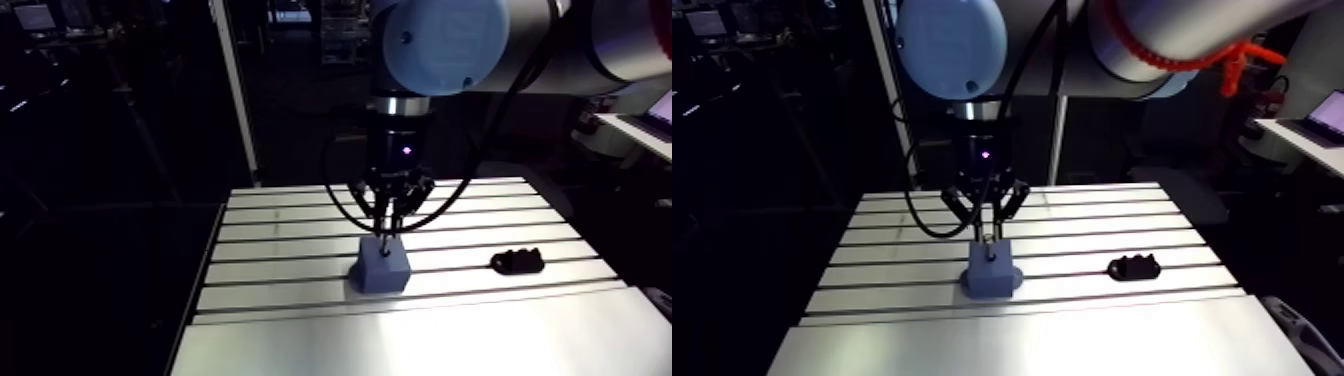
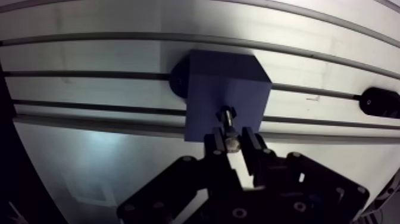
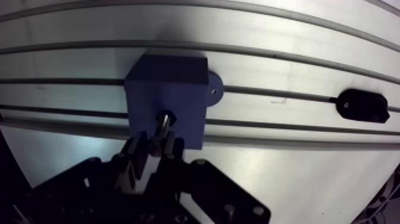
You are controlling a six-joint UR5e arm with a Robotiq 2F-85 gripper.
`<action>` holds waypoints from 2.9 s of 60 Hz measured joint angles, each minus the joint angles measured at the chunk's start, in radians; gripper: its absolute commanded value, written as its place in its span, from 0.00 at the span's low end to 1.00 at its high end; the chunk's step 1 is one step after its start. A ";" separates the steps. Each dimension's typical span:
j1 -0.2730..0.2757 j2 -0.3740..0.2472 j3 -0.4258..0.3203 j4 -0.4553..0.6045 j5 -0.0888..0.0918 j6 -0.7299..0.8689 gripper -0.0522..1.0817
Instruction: Pick up the M10 bolt and insert it into the hex recess until seated.
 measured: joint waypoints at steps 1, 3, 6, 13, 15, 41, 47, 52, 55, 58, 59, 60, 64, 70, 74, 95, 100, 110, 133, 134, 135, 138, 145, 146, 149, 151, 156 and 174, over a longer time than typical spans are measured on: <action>0.000 0.000 0.000 0.000 0.000 0.000 0.80; 0.000 0.000 0.000 0.000 0.000 0.000 0.80; 0.000 0.000 0.001 0.000 -0.001 0.000 0.80; 0.000 0.000 0.001 -0.002 -0.001 0.000 0.80; 0.000 0.001 0.002 -0.002 -0.001 0.000 0.80; 0.000 0.004 0.003 -0.006 -0.001 0.000 0.80; 0.000 0.005 0.004 -0.007 -0.001 0.000 0.80; 0.000 0.005 0.005 -0.008 -0.001 0.000 0.80; 0.000 0.005 0.006 -0.008 -0.001 0.000 0.80; 0.000 0.006 0.007 -0.008 -0.001 0.000 0.80; 0.000 0.005 0.007 -0.008 -0.001 0.000 0.80; 0.000 0.006 0.008 -0.008 -0.001 0.000 0.80; 0.000 0.006 0.009 -0.008 -0.001 -0.001 0.80; 0.000 0.006 0.011 -0.009 -0.001 -0.003 0.80; 0.000 0.006 0.012 -0.009 -0.001 -0.005 0.80; -0.001 0.005 0.014 -0.010 -0.003 -0.009 0.80; -0.001 0.004 0.014 -0.011 -0.003 -0.009 0.80; 0.000 0.005 0.014 -0.011 -0.002 -0.009 0.80; 0.000 0.005 0.014 -0.012 -0.002 -0.010 0.80; 0.000 0.005 0.014 -0.012 -0.002 -0.010 0.80; 0.000 0.005 0.014 -0.012 -0.002 -0.011 0.80; 0.000 0.005 0.014 -0.012 -0.002 -0.012 0.80; 0.000 0.005 0.013 -0.013 -0.002 -0.012 0.80; 0.000 0.005 0.013 -0.013 -0.003 -0.012 0.80; 0.000 0.005 0.013 -0.014 -0.003 -0.013 0.80; 0.000 0.004 0.013 -0.014 -0.003 -0.013 0.80; 0.000 0.004 0.012 -0.015 -0.003 -0.013 0.80; 0.000 0.006 0.009 -0.016 -0.004 -0.014 0.80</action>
